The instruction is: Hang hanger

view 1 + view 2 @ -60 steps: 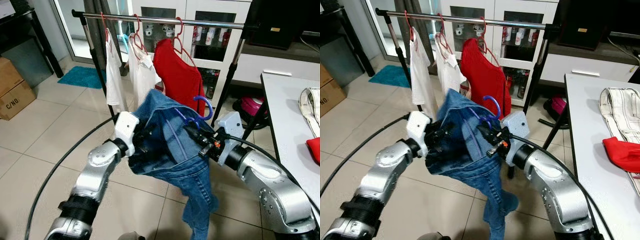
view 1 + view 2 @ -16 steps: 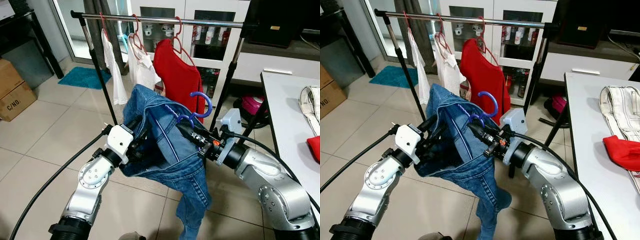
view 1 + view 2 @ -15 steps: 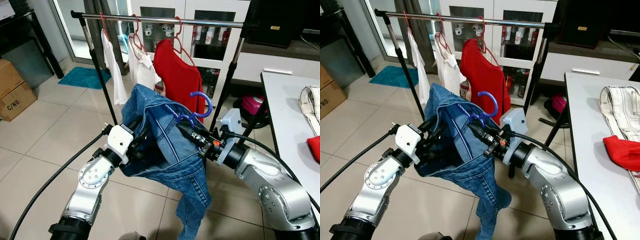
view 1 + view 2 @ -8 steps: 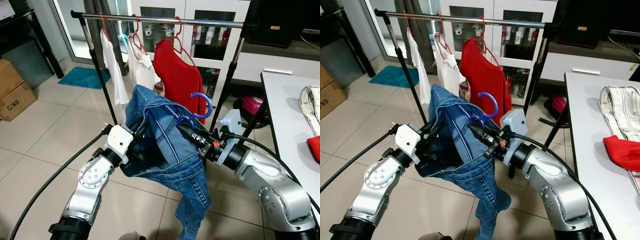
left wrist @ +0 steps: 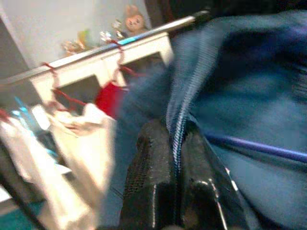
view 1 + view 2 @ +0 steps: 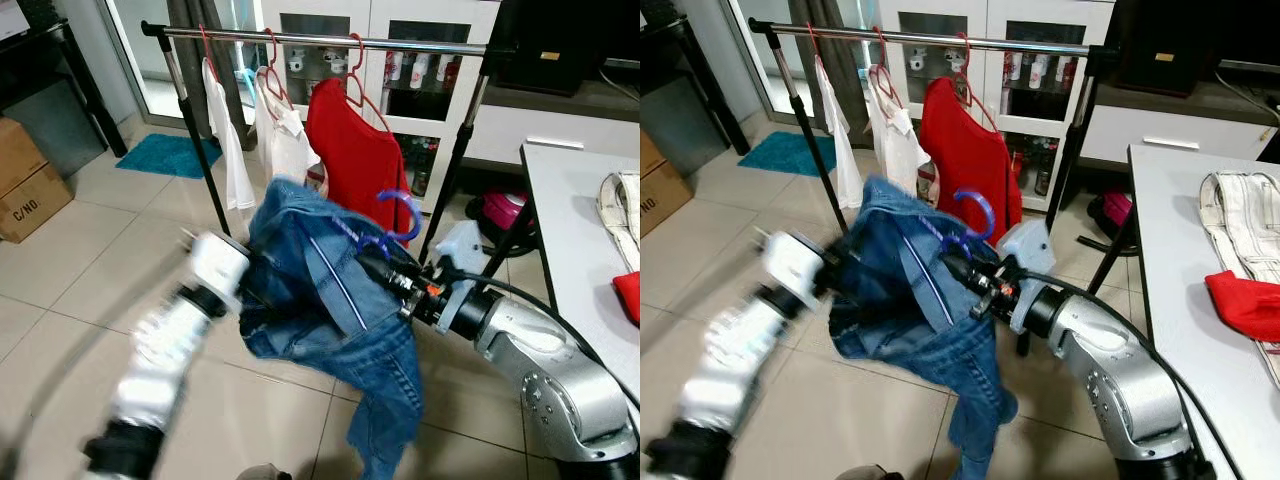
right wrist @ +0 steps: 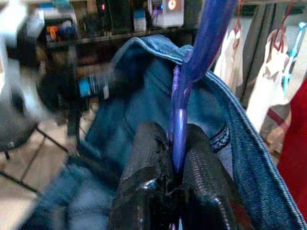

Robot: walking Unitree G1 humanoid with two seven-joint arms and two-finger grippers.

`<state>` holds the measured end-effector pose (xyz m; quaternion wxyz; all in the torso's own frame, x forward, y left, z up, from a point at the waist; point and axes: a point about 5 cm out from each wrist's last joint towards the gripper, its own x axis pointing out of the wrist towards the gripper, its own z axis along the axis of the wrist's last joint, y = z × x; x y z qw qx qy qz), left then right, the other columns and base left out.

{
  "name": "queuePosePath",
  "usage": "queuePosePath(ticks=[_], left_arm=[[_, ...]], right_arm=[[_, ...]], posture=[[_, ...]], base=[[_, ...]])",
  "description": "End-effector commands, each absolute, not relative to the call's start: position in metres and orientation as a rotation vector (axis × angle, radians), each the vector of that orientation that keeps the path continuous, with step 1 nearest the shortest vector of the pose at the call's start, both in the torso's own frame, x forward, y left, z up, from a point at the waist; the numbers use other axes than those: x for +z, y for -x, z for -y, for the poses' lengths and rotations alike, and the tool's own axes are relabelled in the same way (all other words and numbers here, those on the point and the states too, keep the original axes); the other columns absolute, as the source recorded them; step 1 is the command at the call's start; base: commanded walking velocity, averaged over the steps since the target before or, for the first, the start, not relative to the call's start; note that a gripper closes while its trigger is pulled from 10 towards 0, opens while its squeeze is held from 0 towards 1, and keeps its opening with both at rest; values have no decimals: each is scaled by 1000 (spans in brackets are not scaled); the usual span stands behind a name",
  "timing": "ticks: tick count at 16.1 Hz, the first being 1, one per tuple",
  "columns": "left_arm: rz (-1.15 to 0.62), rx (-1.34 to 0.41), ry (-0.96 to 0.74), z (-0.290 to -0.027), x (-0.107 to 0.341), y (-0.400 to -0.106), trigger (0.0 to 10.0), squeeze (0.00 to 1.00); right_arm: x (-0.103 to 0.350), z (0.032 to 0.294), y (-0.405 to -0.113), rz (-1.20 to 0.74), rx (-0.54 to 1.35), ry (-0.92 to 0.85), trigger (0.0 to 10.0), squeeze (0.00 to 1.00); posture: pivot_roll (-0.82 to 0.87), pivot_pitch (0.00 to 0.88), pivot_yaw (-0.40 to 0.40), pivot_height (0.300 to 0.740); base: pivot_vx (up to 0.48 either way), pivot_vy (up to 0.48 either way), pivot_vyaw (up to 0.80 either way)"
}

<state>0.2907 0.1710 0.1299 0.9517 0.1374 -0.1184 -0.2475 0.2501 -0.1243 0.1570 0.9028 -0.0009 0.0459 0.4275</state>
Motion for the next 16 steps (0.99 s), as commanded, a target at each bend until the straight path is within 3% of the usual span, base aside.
queuePosePath(ticks=[1,7,10,12,15,16], left_arm=[[271,-474,-309,-185,145,-297,0,0],[262,-328,-324,-243,197,-324,0,0],[164,-126,-146,-275,184,-334,0,0],[43,-192,-108,-265,154,-329,0,0],[7,-431,-18,-217,137,-319,0,0],[-7,-607,5,-188,133,-310,0,0]], right_arm=[[161,122,-252,-78,919,48,0,0],[157,123,-223,-174,1217,112,0,0],[165,129,-213,-155,1275,-35,0,0],[176,130,-218,-41,1205,-220,0,0],[184,127,-233,55,1049,-346,0,0],[184,124,-244,66,930,-380,0,0]], posture=[[-33,0,55,740],[-22,0,58,740],[-29,0,74,740],[-36,0,83,740],[-36,0,83,740],[-36,0,83,740]], base=[[0,0,0],[0,0,0],[0,0,0],[0,0,0],[0,0,0],[0,0,0]])
